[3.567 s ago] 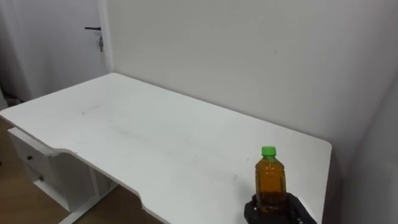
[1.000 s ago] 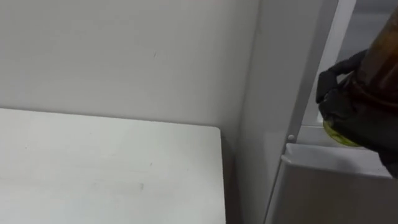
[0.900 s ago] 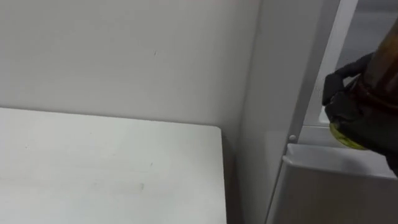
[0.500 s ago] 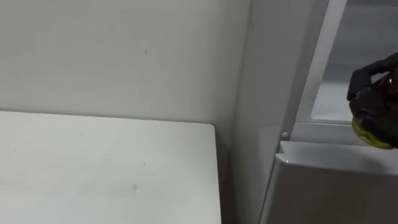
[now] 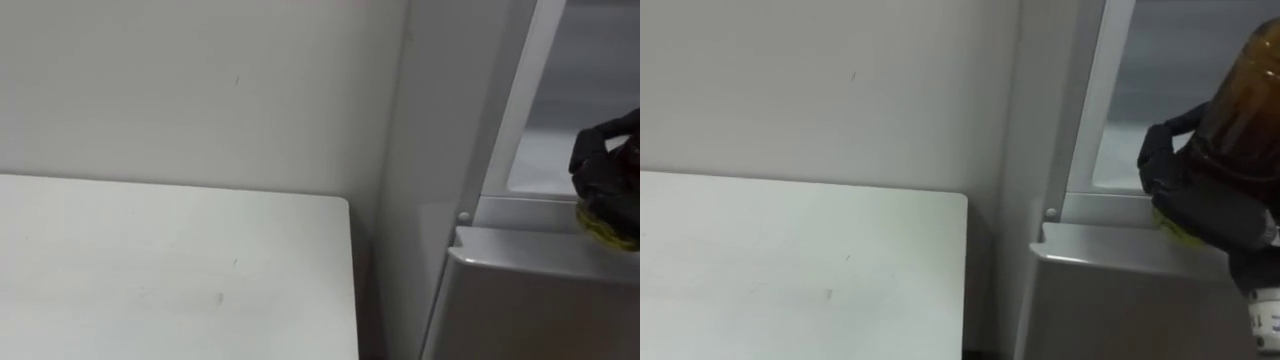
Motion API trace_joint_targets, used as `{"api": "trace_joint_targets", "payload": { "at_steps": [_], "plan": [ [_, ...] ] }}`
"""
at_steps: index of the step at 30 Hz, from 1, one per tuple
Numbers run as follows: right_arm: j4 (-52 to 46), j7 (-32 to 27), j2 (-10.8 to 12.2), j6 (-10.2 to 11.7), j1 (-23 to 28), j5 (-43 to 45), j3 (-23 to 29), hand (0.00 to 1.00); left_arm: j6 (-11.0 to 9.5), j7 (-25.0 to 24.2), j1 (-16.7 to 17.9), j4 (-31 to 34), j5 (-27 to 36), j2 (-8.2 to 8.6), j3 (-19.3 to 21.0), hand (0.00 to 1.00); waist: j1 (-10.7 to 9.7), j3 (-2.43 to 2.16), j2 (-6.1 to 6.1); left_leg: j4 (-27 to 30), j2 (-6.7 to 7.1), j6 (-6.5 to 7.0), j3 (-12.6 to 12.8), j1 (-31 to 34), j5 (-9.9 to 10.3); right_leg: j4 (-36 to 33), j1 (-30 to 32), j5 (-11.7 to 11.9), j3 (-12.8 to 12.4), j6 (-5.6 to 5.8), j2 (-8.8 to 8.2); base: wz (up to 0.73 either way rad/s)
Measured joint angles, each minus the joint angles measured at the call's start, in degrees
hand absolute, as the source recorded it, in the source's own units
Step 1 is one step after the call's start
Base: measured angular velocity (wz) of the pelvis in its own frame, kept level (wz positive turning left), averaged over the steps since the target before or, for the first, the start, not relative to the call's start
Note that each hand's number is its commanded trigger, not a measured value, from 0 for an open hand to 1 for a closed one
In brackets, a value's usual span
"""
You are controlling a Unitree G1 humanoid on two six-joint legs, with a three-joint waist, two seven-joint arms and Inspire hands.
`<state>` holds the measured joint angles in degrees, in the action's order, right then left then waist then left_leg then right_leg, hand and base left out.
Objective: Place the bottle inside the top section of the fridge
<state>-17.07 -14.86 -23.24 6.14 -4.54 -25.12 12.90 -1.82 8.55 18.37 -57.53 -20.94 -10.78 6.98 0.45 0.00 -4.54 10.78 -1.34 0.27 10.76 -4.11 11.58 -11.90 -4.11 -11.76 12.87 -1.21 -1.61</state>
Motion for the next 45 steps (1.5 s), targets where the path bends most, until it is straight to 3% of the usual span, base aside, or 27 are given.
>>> {"api": "trace_joint_targets", "payload": {
  "at_steps": [6, 16, 19, 22, 32, 41, 45],
  "plan": [
    [2.8, -1.97, -0.03, -0.88, -3.22, -1.83, 0.0, 1.0, 0.6, 0.0, -0.07, -0.03, 0.0, 0.01, 0.01, 0.0, 0.09, 0.42, -0.74, 0.02, -0.01, 0.0, 0.03, 0.45, 0.0, -0.03, 0.29, 0.01, 0.01, -0.01, 0.03, 0.0],
    [6.71, -4.42, -1.9, -0.88, -5.87, -2.28, -0.47, 1.0, 0.6, 0.93, -0.57, 0.4, 0.03, -0.01, -0.01, 0.0, 0.67, 0.28, -1.07, 0.14, 0.01, 0.02, -0.01, 0.54, -0.02, -0.18, 0.23, 0.0, 0.16, 0.0, -0.3, 0.0],
    [9.73, -5.12, -2.31, -1.31, -8.54, -4.32, -0.47, 1.0, 0.76, 0.87, -1.08, 0.94, 0.02, -0.02, -0.01, 0.0, 0.93, 0.27, -1.1, 0.41, 0.01, 0.02, 0.0, 0.77, -0.02, -0.46, 0.57, 0.0, 0.04, 0.0, -0.35, 0.0],
    [12.78, -5.79, -4.24, -2.26, -11.89, -8.41, -0.42, 1.0, 1.15, 0.8, -1.06, 2.47, -0.01, -0.02, 0.0, 0.0, 1.03, 0.21, -1.08, 0.81, 0.04, 0.03, -0.04, 1.44, -0.02, -0.78, 1.1, 0.02, 0.01, -0.04, -0.27, 0.0],
    [18.08, -6.06, -4.55, -3.44, -16.23, -10.66, -0.4, 1.0, 3.96, -0.17, 0.01, 2.52, -0.03, -0.04, 0.05, 0.0, 1.1, 0.07, -0.94, 1.04, 0.17, 0.03, -1.63, 1.34, -0.03, -0.77, 0.52, 0.04, 1.3, -0.07, -0.31, 0.05],
    [30.56, -4.6, -6.98, -5.08, -23.82, -12.76, -1.05, 1.0, 6.92, -0.48, 0.88, 2.9, 0.03, -0.03, 0.11, 0.0, 1.59, 0.06, -1.02, 1.05, 0.2, 0.03, -2.01, 1.12, -0.02, -0.61, -0.15, 0.04, 1.89, -0.07, -0.28, 0.02],
    [35.2, -3.44, -8.3, -5.02, -26.11, -12.79, -3.19, 1.0, 8.14, -1.52, 1.98, 3.15, 0.06, -0.15, 0.1, 0.0, 1.58, -0.18, -1.48, 1.36, 0.11, 0.01, -1.81, 1.33, -0.01, 0.33, -0.77, 0.22, 2.28, -0.2, -0.16, 0.0]
  ]
}}
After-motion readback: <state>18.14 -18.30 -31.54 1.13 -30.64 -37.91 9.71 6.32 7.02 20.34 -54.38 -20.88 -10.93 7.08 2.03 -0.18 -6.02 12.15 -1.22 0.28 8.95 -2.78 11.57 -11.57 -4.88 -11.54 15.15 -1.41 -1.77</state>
